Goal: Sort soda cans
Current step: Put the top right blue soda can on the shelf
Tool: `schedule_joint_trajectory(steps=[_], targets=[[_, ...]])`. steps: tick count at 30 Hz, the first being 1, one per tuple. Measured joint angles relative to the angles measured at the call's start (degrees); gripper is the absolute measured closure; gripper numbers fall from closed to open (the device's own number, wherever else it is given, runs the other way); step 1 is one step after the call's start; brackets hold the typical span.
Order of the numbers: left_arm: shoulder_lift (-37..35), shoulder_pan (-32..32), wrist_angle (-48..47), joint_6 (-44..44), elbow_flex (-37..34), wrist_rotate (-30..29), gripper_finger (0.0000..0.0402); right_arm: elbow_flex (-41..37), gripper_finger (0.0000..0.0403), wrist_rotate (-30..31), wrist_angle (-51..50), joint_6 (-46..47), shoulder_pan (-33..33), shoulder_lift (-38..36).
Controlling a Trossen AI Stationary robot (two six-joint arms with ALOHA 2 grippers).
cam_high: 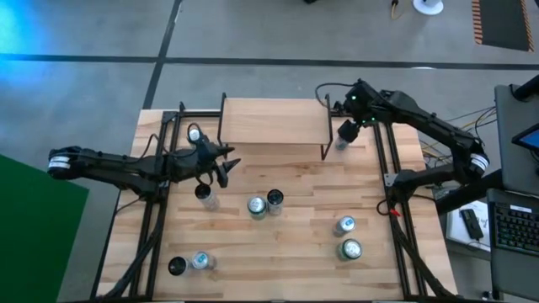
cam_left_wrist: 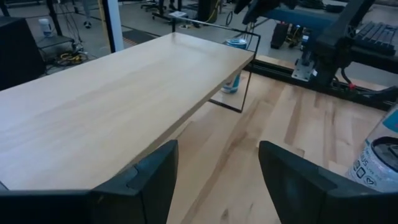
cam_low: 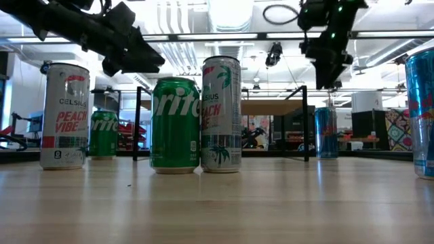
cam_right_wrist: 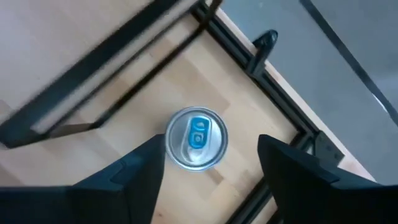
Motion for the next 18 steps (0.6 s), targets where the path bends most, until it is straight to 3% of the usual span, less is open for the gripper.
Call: schedule_joint_trajectory(steps=[3,6,18], targets=[[0.0,0.0,-0.1,0.1,0.3,0.0,0.0192,0.0,0.0187,-3.9,-0.8,-0.1,-1.4,-1.4],[0.0,0.0,0.3,0.8,0.8,-0.1,0.0192,0.0,0.0181,-6.6,-2.1,-1.3,-1.9,-2.3],[0.1,0.0,0.4,1.6,1.0,-2.9,0.0192,-0.6,0.0010,0.7,-5.4,1.4,-2.1,-0.4]])
